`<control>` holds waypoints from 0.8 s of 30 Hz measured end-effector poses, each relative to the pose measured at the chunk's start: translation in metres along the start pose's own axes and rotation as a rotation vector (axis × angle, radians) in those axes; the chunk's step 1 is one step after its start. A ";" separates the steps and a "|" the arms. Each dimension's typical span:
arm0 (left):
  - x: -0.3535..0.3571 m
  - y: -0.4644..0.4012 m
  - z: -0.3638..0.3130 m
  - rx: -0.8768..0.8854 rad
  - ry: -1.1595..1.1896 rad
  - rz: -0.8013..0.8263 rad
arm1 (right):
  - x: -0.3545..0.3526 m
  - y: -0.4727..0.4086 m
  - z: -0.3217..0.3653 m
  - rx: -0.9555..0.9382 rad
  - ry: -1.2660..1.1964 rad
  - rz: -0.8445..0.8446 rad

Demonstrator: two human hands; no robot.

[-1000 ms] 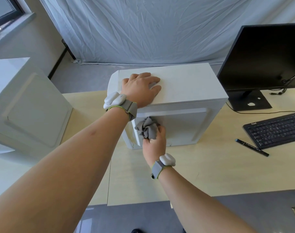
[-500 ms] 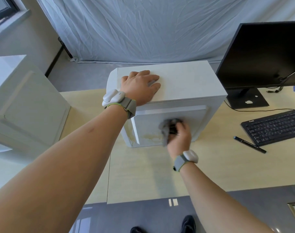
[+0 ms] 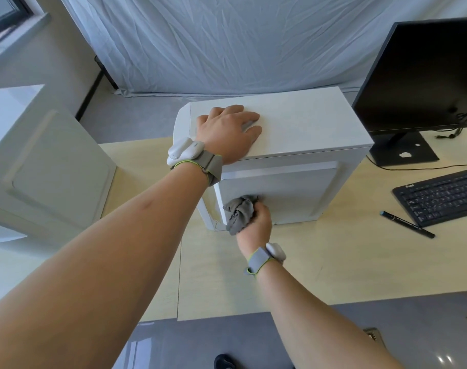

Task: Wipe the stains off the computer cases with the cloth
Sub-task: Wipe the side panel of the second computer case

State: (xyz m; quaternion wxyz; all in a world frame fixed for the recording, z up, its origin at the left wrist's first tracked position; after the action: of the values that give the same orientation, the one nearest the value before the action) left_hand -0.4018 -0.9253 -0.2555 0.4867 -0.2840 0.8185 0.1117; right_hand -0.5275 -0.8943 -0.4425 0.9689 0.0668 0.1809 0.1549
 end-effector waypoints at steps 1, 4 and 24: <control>0.000 0.001 0.000 0.001 0.001 0.001 | -0.013 -0.003 0.003 0.063 -0.079 -0.026; 0.001 -0.001 0.001 -0.001 0.004 -0.011 | -0.045 -0.037 -0.011 0.252 -0.347 -0.206; 0.005 -0.004 0.006 -0.001 0.022 -0.028 | -0.043 -0.037 -0.024 0.351 -0.280 -0.225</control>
State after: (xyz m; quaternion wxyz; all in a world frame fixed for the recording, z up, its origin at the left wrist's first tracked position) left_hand -0.3965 -0.9271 -0.2622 0.4791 -0.2968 0.8197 0.1023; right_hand -0.5643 -0.9417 -0.4574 0.9692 0.2344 0.0755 0.0016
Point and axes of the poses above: each hand's wrist, its own y-axis away from the middle knuckle, its own x-axis out of the palm, z = x × y, the point moved 1 cm from there along -y, towards the middle knuckle, and after that the axes turned 14 degrees about y, right-handed, at the moved point
